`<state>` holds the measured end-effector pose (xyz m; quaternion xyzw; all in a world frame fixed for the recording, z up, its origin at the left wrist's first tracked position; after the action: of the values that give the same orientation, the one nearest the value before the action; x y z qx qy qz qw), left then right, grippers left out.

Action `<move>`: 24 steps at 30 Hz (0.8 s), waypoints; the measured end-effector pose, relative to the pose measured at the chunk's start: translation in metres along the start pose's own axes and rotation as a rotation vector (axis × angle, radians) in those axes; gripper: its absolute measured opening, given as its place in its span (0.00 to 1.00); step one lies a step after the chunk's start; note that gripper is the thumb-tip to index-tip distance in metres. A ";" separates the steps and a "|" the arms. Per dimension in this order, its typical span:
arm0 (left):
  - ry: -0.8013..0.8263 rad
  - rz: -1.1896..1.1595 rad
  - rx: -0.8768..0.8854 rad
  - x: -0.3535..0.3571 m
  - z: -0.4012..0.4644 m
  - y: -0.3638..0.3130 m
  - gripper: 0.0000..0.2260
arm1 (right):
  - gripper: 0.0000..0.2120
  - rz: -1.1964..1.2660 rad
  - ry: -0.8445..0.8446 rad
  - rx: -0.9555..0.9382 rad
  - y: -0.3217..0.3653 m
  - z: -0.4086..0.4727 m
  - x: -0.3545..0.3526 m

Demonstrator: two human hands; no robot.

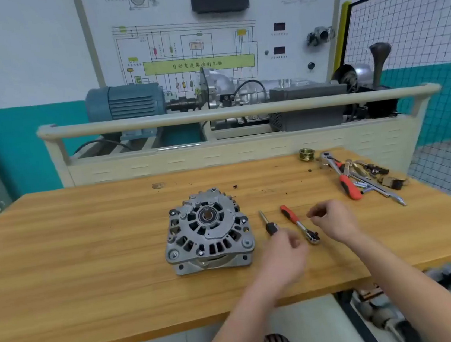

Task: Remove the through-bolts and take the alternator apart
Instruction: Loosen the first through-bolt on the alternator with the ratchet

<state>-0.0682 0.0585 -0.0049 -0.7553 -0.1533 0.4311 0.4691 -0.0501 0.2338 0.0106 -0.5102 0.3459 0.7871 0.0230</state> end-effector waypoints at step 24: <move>-0.427 0.157 -0.016 -0.033 0.073 -0.058 0.15 | 0.04 -0.122 0.285 -0.188 0.035 0.043 0.071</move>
<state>-0.1353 0.1094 0.0469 -0.6603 -0.1933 0.6153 0.3847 -0.1314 0.2095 -0.0189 -0.6367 0.2390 0.7327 -0.0262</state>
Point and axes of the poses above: each hand's wrist, its own z-axis towards the middle knuckle, its own x-axis out of the palm, y = z × x, the point moved 9 cm from there along z, towards the middle knuckle, and after that the axes turned 9 degrees about -x, right-handed, at the moved point
